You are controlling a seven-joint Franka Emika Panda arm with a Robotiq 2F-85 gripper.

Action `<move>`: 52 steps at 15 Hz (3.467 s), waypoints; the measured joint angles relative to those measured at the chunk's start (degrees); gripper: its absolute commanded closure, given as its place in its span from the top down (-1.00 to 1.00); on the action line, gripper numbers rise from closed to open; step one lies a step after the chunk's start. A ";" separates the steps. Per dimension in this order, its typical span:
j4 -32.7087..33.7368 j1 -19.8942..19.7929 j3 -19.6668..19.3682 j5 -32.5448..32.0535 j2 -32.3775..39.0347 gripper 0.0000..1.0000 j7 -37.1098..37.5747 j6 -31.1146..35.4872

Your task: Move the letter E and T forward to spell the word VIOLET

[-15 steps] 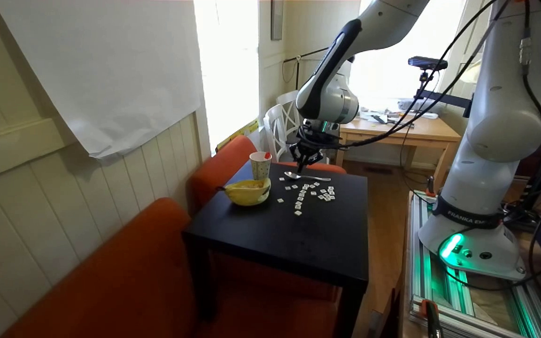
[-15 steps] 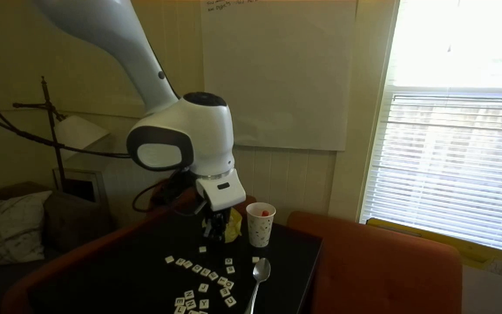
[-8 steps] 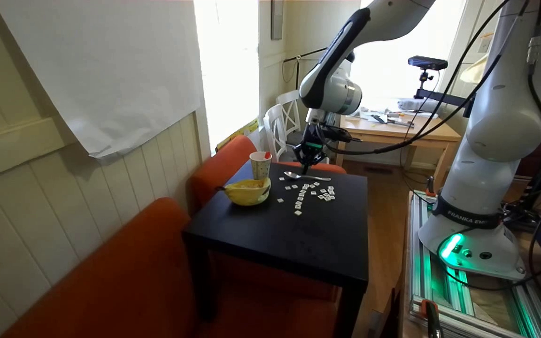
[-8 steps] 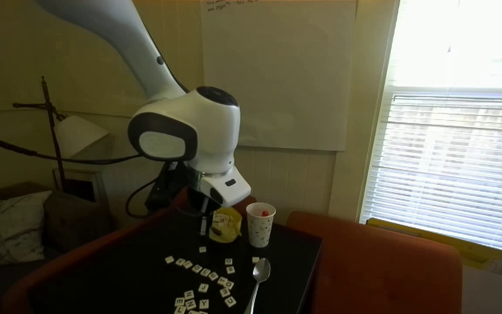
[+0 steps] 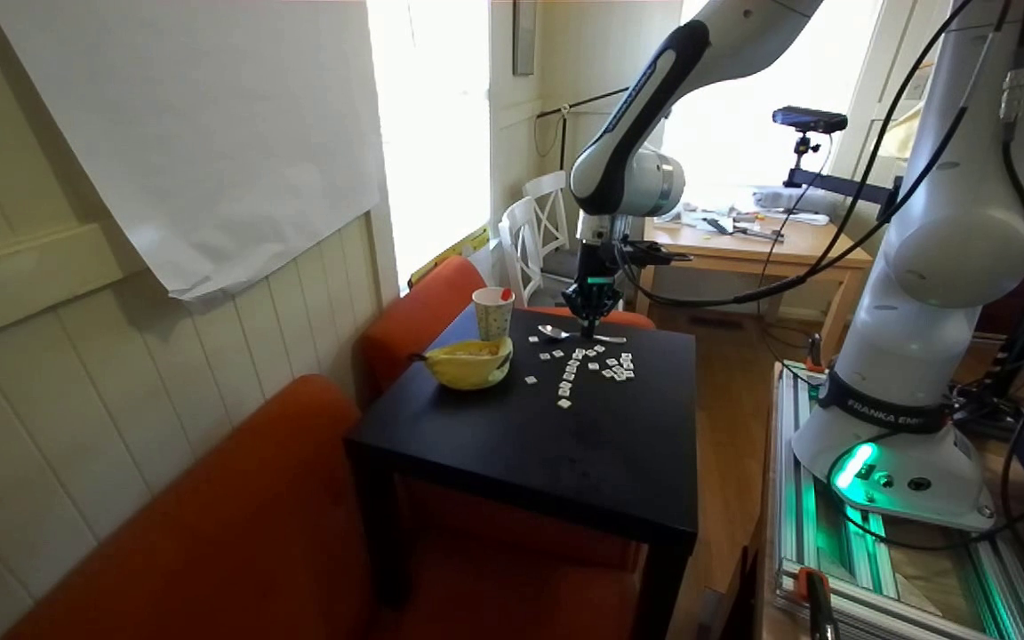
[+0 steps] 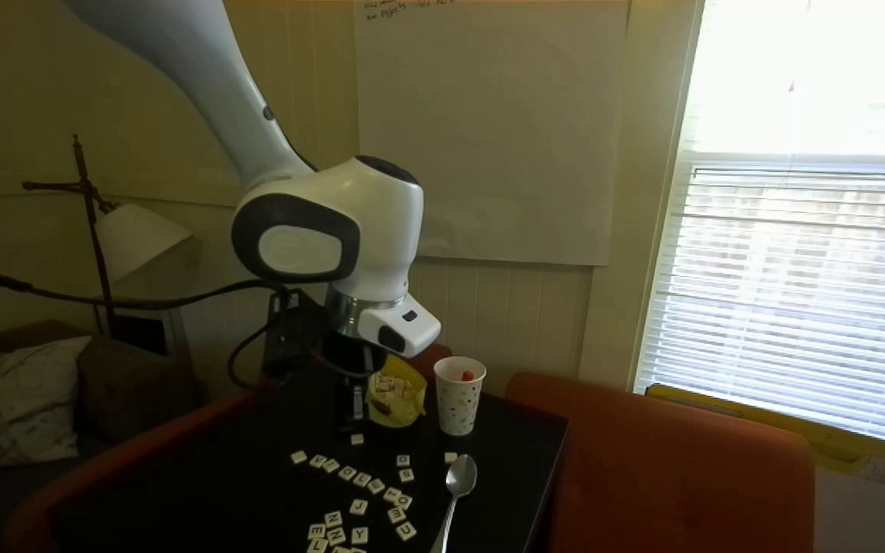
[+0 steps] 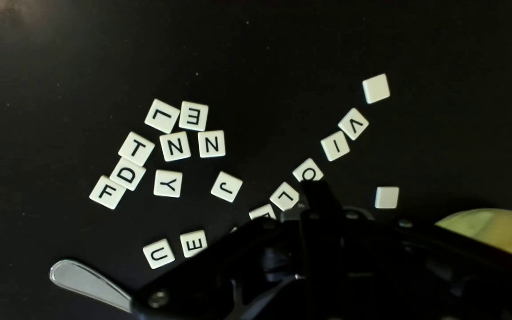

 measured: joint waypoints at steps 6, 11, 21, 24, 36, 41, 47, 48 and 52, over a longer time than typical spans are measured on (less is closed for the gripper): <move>0.19 0.25 -0.12 -0.05 0.47 -0.94 -0.49 2.47; 1.41 1.42 -0.13 -3.88 3.72 -0.94 -1.41 5.53; 4.23 1.69 -0.93 -12.38 11.06 -0.95 -1.59 8.78; 5.22 1.69 -0.81 -12.38 12.45 -0.95 -1.92 8.78; 7.08 1.85 -0.78 -13.56 15.70 -0.95 -1.97 8.73; 7.67 1.85 -0.83 -13.81 16.34 -0.95 -1.96 8.31; 8.56 1.92 -1.10 -13.81 16.66 -0.95 -0.61 6.38; 8.86 2.00 -1.26 -13.81 16.73 -0.95 0.49 5.64; 9.74 2.80 -2.15 -13.80 17.04 -0.95 6.68 3.52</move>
